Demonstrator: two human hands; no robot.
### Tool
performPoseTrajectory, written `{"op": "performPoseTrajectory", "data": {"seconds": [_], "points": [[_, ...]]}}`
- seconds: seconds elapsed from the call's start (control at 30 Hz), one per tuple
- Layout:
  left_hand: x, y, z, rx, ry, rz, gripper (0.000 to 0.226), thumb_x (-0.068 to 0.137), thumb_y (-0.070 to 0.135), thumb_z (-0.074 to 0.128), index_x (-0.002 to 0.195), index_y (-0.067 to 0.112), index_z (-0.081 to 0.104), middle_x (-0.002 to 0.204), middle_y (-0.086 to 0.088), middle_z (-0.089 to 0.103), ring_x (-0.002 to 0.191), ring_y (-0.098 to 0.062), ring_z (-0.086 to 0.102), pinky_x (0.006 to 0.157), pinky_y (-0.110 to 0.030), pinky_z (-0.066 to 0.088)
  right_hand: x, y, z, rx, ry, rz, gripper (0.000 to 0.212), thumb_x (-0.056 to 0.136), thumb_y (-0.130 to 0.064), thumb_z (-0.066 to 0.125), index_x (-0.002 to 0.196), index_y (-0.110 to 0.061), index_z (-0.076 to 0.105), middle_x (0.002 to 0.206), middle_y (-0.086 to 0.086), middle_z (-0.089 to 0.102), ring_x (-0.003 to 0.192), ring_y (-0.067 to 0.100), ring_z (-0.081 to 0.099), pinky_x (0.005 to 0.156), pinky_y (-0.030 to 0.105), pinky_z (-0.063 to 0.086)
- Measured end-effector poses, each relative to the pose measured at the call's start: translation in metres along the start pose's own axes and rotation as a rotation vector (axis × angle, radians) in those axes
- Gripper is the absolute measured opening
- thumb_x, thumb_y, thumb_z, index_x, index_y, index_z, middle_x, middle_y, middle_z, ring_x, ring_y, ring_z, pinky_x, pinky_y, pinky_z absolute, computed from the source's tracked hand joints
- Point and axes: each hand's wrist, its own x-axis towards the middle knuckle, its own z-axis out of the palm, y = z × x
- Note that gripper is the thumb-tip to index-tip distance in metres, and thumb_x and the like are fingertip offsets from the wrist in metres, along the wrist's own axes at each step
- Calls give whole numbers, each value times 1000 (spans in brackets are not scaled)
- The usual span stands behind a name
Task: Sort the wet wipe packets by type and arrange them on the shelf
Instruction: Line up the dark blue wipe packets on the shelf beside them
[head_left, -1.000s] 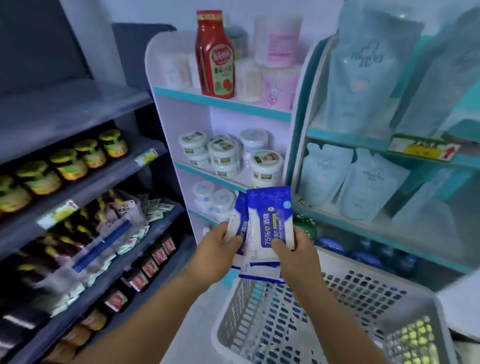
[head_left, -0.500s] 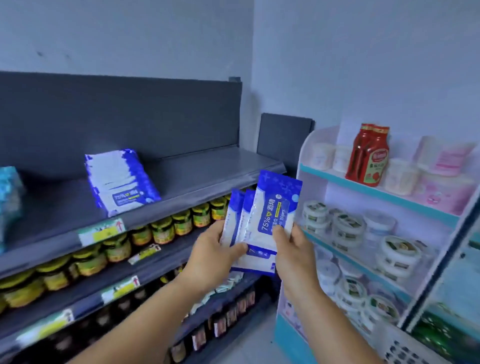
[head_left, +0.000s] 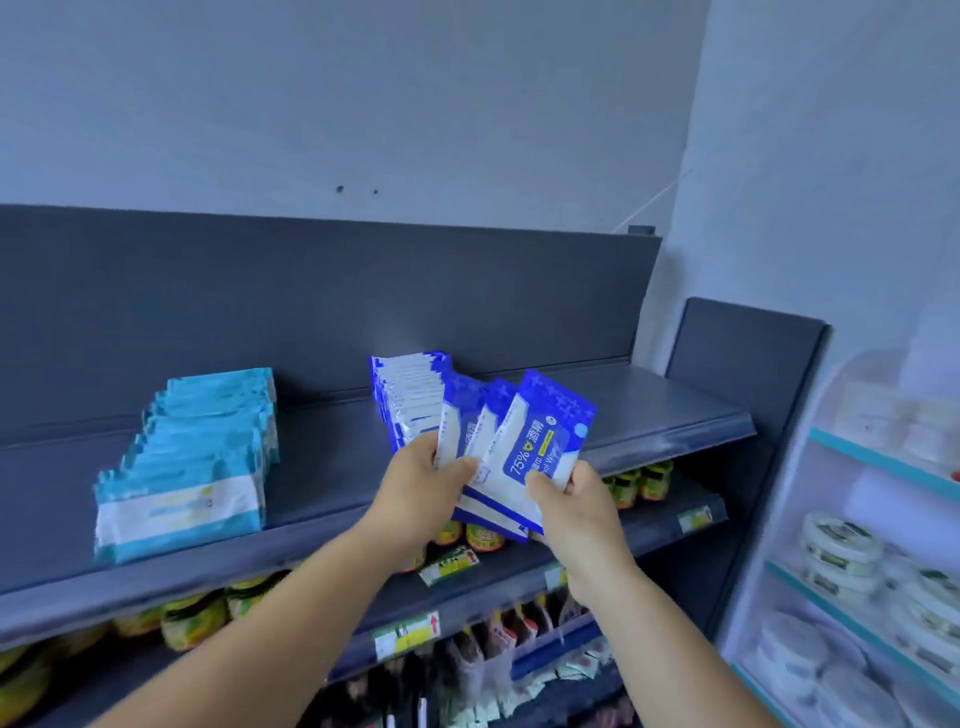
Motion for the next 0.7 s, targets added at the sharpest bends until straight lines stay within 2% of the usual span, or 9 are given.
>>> {"op": "performPoseTrajectory", "data": {"seconds": [0.1, 0.17, 0.27, 0.33, 0.4, 0.47, 0.53, 0.6, 0.7], "points": [[15, 6, -6, -21, -50, 37, 9, 91, 17, 54, 90, 11, 60, 90, -8, 73, 85, -27, 70, 79, -44, 58, 15, -7, 18, 19, -14, -20, 12, 86, -24, 62, 94, -18, 56, 86, -2, 68, 80, 19, 68, 77, 46, 58], [24, 9, -8, -4, -80, 58, 9, 88, 19, 63, 95, 14, 60, 90, -3, 73, 81, -20, 71, 73, -36, 59, 27, -11, 26, 34, -35, -35, 15, 86, -26, 64, 97, -20, 55, 87, -5, 70, 81, 16, 68, 78, 44, 57], [47, 11, -11, 190, 13, 114, 22, 80, 15, 70, 97, 17, 58, 88, 1, 70, 78, -15, 69, 66, -29, 55, 50, -14, 35, 36, -114, -59, 23, 85, -23, 68, 102, -17, 53, 92, -4, 71, 82, 13, 69, 79, 40, 57], [67, 13, -16, 406, 64, 176, 20, 78, 15, 66, 95, 18, 56, 84, 3, 68, 77, -17, 66, 69, -31, 54, 68, -17, 35, 30, -169, -79, 34, 81, -17, 71, 106, -18, 48, 97, -6, 72, 81, 6, 68, 73, 26, 56], [87, 16, -23, 613, 71, 198, 17, 78, 17, 61, 93, 18, 53, 83, 4, 65, 76, -19, 63, 68, -33, 51, 89, -21, 30, -24, -192, -124, 56, 79, -11, 73, 123, -19, 39, 102, -14, 66, 81, -1, 64, 68, 15, 51], [104, 17, -28, 736, 45, 180, 14, 78, 17, 59, 88, 21, 50, 81, 3, 63, 75, -22, 61, 67, -34, 51, 110, -21, 25, -128, -199, -166, 90, 76, -11, 76, 144, -23, 19, 124, -15, 53, 104, 5, 59, 86, 26, 51], [117, 14, -30, 871, 0, 158, 15, 77, 16, 57, 83, 23, 45, 79, 3, 61, 74, -24, 59, 65, -34, 50, 129, -20, 23, -284, -228, -214, 108, 72, -14, 79, 150, -30, 5, 149, -10, 31, 131, 12, 41, 101, 38, 44], [128, 9, -27, 957, -55, 124, 15, 76, 15, 56, 86, 21, 47, 82, 3, 61, 77, -24, 59, 67, -33, 49, 143, -17, 22, -416, -315, -230, 106, 71, -18, 79, 150, -32, 9, 149, -13, 32, 131, 11, 39, 100, 40, 46], [138, 5, -19, 1009, -170, 63, 15, 77, 15, 60, 88, 16, 49, 86, 3, 58, 80, -21, 56, 65, -28, 42, 161, -12, 23, -521, -450, -203, 79, 70, -19, 78, 135, -30, 35, 115, -16, 60, 102, 10, 59, 86, 33, 51]]}}
